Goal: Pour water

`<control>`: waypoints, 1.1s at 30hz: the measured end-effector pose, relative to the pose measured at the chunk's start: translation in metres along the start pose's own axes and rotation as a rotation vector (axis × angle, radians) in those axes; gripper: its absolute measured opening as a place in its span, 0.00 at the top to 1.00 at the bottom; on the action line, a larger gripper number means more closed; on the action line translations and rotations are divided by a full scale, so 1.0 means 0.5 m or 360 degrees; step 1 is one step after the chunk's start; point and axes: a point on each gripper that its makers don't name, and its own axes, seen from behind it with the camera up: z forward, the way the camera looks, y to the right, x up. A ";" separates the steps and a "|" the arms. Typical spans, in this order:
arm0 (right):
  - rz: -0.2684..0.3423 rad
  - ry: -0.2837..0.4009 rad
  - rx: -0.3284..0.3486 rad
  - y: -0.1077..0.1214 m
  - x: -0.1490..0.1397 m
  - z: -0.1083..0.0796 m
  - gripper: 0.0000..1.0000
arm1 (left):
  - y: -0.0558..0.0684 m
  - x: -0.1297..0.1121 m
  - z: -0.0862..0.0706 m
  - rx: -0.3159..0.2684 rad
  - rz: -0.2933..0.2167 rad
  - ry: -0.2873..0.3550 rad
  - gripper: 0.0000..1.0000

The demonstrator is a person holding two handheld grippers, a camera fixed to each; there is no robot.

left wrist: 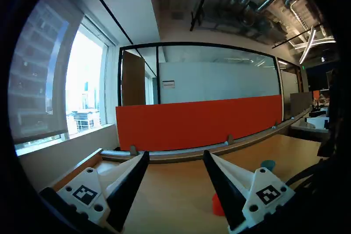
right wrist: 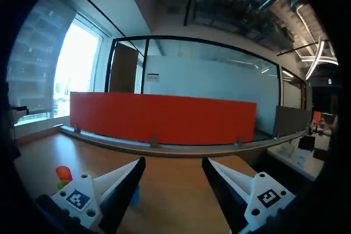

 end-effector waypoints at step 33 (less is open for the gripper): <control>-0.0210 -0.0067 0.0255 -0.018 0.068 0.024 0.00 | 0.039 0.018 0.049 -0.0234 0.0114 -0.0159 0.09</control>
